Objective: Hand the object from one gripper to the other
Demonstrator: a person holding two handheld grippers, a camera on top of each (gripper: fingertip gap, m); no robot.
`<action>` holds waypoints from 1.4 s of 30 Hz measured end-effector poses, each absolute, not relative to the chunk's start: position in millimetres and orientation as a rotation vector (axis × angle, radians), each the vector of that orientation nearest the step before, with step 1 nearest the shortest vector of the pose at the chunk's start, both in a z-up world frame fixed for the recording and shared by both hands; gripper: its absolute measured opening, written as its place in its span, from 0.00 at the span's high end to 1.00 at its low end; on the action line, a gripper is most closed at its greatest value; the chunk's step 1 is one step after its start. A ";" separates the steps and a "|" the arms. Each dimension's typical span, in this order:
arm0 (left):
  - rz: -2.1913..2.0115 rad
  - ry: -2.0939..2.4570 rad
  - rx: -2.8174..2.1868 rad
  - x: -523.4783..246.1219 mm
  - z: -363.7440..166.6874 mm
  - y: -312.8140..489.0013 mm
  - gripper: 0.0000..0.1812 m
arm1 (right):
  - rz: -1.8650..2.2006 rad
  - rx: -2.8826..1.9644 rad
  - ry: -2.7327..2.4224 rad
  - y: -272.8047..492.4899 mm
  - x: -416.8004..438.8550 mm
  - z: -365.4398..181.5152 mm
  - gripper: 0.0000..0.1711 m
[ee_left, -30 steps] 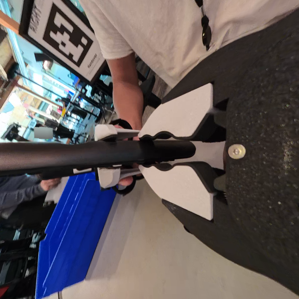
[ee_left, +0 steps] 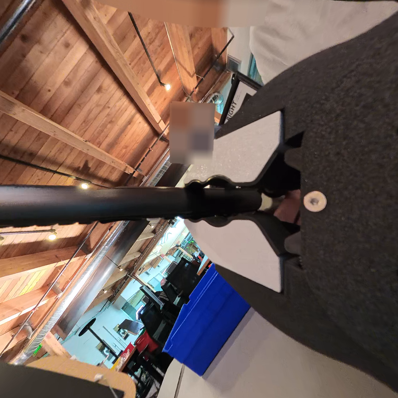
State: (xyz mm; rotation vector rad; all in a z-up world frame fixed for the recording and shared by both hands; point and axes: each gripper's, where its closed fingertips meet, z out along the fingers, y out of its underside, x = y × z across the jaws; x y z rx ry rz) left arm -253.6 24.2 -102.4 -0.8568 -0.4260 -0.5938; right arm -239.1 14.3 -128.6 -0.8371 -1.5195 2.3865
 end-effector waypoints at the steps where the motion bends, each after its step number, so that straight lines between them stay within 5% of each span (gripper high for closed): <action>1: -0.598 -0.424 -0.855 -251.7 -103.4 26.7 0.87 | 2.413 -0.863 -1.525 14.4 -239.5 -129.5 0.84; 9: -0.479 -0.408 -1.062 -252.9 -116.6 32.6 0.83 | 2.530 -0.931 -1.630 33.1 -244.6 -130.7 0.87; 11: -0.396 -0.446 -1.137 -258.1 -121.4 22.1 0.75 | 2.361 -0.849 -1.614 57.1 -252.2 -113.8 0.87; 19: -0.082 -0.598 -1.320 -256.7 -141.5 -28.0 0.77 | 1.216 -0.886 -1.305 310.2 -278.9 -5.2 0.87; 24: -0.215 -0.664 -1.330 -240.3 -160.8 -27.4 0.78 | 0.697 -1.194 -1.344 416.4 -293.9 -79.9 0.86; 30: -0.218 -0.625 -1.415 -234.8 -169.4 -18.2 0.80 | 0.411 -1.376 -1.622 413.4 -317.4 -201.9 0.86; 42: -0.170 -0.571 -1.551 -223.5 -180.4 -8.8 0.80 | 0.285 -1.500 -1.858 391.4 -329.5 -262.9 0.87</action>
